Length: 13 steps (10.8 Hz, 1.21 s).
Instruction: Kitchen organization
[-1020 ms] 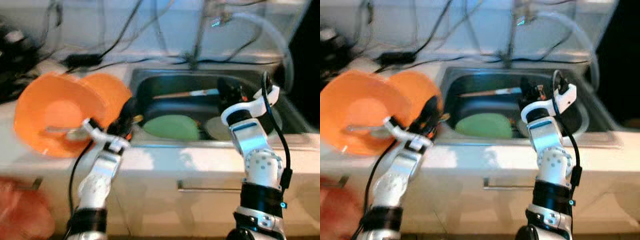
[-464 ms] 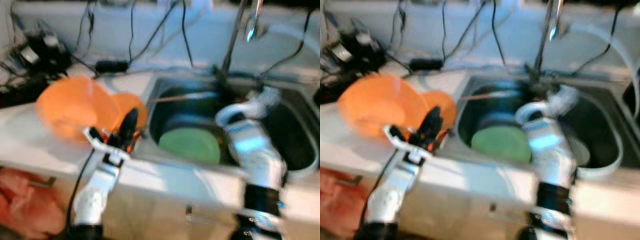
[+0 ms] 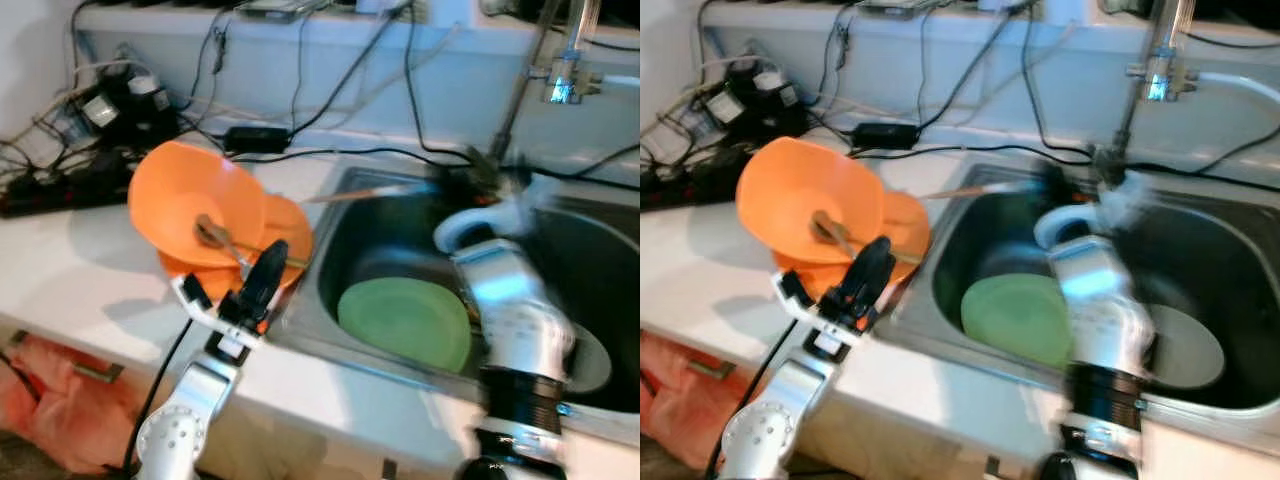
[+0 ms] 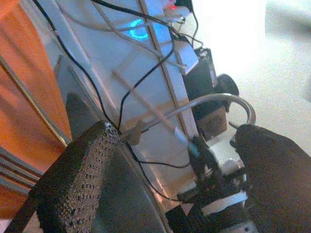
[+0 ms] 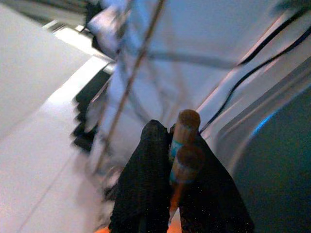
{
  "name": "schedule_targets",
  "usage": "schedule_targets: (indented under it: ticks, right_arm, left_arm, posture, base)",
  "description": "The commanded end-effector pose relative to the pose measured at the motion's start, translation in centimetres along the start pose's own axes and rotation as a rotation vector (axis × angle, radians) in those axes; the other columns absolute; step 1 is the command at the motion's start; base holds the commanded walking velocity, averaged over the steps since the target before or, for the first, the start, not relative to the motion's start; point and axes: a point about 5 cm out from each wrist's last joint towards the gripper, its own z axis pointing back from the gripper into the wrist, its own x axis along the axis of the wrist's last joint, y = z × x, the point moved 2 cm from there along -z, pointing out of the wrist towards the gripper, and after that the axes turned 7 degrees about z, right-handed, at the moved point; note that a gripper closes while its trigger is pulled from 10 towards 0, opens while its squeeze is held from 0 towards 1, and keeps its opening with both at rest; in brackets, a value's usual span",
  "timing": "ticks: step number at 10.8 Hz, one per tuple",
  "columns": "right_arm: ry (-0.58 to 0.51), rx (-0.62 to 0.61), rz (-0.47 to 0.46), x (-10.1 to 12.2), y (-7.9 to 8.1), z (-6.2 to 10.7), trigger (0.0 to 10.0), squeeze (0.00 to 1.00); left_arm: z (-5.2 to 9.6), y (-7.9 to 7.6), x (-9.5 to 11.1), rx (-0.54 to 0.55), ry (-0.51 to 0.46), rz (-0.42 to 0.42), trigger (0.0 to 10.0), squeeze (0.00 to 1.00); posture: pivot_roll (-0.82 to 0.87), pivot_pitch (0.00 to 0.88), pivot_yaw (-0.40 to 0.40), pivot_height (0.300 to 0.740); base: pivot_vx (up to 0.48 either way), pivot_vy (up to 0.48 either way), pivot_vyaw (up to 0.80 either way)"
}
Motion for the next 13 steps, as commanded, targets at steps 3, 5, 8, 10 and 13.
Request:
schedule_targets:
  ticks: [3,5,8,10,13]
  right_arm:
    - [0.034,0.054,-0.026,-1.0,1.8,-0.4,10.0,0.00]
    - [0.034,0.054,-0.026,-1.0,1.8,-0.4,10.0,0.00]
    - [0.034,0.054,-0.026,-1.0,1.8,-0.4,10.0,0.00]
    - [-0.043,-0.190,0.271,1.7,-3.2,0.0,10.0,0.00]
    - [-0.061,-0.313,0.409,2.9,-5.7,0.5,10.0,1.00]
  left_arm:
    - [-15.6,-7.5,-3.6,0.051,0.073,0.008,10.0,0.00]
    - [-15.6,-7.5,-3.6,0.051,0.073,0.008,10.0,0.00]
    - [-15.6,-7.5,-3.6,0.051,0.073,0.008,10.0,0.00]
    - [-13.5,-7.9,2.4,0.147,-0.076,-0.597,10.0,0.00]
    - [-12.1,-7.5,3.5,0.208,-0.105,-0.747,10.0,0.00]
  posture:
    - [0.10,0.020,0.040,0.740]
    - [0.10,0.020,0.040,0.740]
    - [0.10,0.020,0.040,0.740]
    - [0.10,0.000,0.000,0.740]
    - [0.10,0.000,0.000,0.740]
  base:
    - [0.000,0.000,0.00]
    - [0.000,0.000,0.00]
    - [0.000,0.000,0.00]
    - [0.234,0.000,0.00]
    - [0.000,0.000,0.00]
